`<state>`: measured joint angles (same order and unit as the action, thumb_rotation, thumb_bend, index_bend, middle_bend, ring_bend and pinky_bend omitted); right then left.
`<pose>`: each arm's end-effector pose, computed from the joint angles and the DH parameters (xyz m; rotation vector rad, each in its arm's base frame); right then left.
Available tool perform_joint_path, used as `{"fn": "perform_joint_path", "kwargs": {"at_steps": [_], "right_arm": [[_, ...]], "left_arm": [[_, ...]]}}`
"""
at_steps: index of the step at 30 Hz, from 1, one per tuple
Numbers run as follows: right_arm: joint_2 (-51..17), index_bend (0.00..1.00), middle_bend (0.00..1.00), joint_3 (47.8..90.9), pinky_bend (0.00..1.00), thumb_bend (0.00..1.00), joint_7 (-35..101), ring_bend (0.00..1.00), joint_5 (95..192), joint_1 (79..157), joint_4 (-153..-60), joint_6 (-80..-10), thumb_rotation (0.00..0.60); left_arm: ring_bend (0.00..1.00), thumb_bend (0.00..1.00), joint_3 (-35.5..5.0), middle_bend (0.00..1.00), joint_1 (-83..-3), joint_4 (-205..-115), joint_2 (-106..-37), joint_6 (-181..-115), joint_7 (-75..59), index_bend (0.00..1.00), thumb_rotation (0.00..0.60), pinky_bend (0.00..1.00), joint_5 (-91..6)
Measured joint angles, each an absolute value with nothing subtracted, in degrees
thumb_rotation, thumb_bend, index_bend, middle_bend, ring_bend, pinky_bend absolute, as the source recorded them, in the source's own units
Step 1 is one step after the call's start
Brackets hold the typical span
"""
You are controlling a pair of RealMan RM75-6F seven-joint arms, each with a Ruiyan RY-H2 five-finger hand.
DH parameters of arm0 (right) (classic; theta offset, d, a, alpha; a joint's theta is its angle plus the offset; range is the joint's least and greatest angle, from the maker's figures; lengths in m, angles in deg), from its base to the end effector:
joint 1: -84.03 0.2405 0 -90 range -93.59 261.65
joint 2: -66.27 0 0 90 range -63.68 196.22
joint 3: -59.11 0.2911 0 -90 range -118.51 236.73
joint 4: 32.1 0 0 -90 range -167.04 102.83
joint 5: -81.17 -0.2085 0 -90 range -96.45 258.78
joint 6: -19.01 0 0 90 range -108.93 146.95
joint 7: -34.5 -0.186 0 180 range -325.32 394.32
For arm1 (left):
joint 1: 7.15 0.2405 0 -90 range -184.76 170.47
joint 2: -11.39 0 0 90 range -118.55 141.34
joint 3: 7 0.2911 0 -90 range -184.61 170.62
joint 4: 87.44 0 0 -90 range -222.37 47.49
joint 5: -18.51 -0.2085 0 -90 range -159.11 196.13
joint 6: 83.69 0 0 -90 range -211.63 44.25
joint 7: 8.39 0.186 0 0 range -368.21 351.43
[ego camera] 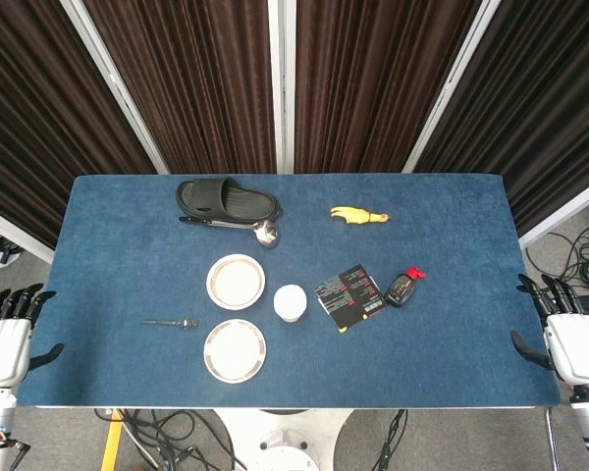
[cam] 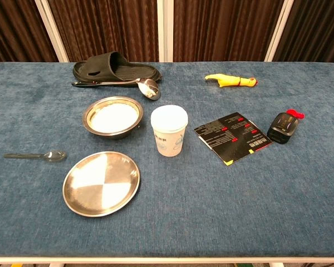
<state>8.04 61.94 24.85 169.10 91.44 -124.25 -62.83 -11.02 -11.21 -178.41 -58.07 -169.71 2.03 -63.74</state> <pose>-0.3362 -0.2407 0.2008 1.4401 -0.9533 0.9652 -0.3506 0.2243 0.1550 -1.3412 -0.8361 -0.7956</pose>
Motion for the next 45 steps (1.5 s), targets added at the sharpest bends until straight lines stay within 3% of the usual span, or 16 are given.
{"fn": "perform_joint_path", "kwargs": {"at_steps": [3, 4, 6, 8, 11, 14, 20, 26, 45], "right_arm": [[8.2, 0.05, 0.21, 62.3, 0.04, 0.25, 24.9, 0.00, 169.4, 91.7, -124.3, -63.0, 0.600], [8.2, 0.05, 0.21, 62.4, 0.04, 0.25, 24.9, 0.00, 169.4, 91.8, -124.3, -63.0, 0.600], [8.2, 0.05, 0.21, 62.5, 0.04, 0.25, 24.9, 0.00, 169.6, 92.1, -124.3, -62.9, 0.600], [8.2, 0.05, 0.21, 62.6, 0.04, 0.25, 24.8, 0.00, 169.7, 92.3, -124.2, -62.7, 0.600], [8.3, 0.05, 0.21, 62.7, 0.04, 0.25, 24.8, 0.00, 169.6, 92.5, -124.1, -62.5, 0.600], [8.3, 0.05, 0.21, 62.7, 0.04, 0.24, 24.8, 0.00, 169.3, 92.6, -124.0, -62.2, 0.600], [8.5, 0.05, 0.21, 62.7, 0.04, 0.25, 25.1, 0.00, 168.8, 92.8, -124.0, -61.5, 0.600], [8.4, 0.05, 0.21, 62.7, 0.04, 0.24, 25.4, 0.00, 168.5, 93.1, -124.1, -60.8, 0.600], [8.3, 0.05, 0.21, 62.5, 0.04, 0.24, 25.8, 0.00, 168.1, 93.2, -124.5, -60.4, 0.600]], "left_arm": [[0.21, 0.14, -11.4, 0.32, -12.6, -178.7, -57.5, -167.5, 0.2, 0.33, 0.600, 0.22, -63.8], [0.24, 0.14, -11.7, 0.36, -13.3, -178.8, -57.3, -166.5, -0.5, 0.35, 0.600, 0.30, -63.8], [0.33, 0.14, -12.4, 0.44, -15.3, -178.8, -57.0, -163.6, -2.1, 0.38, 0.600, 0.51, -63.7], [0.44, 0.14, -13.0, 0.53, -17.4, -178.5, -57.0, -160.7, -3.3, 0.41, 0.600, 0.65, -63.6], [0.60, 0.15, -14.1, 0.65, -21.1, -177.4, -57.8, -155.3, -4.8, 0.47, 0.600, 0.80, -62.6], [0.71, 0.16, -14.9, 0.74, -24.8, -175.9, -59.5, -149.3, -5.5, 0.50, 0.600, 0.90, -60.9], [0.84, 0.17, -15.6, 0.82, -31.0, -172.2, -65.2, -139.1, -5.4, 0.51, 0.600, 0.99, -55.7], [0.89, 0.20, -15.1, 0.87, -34.0, -168.0, -70.8, -133.9, -4.9, 0.53, 0.600, 1.00, -50.1], [0.93, 0.35, -12.6, 0.92, -33.2, -165.2, -75.8, -134.8, -1.2, 0.55, 0.600, 1.00, -43.0]]}}
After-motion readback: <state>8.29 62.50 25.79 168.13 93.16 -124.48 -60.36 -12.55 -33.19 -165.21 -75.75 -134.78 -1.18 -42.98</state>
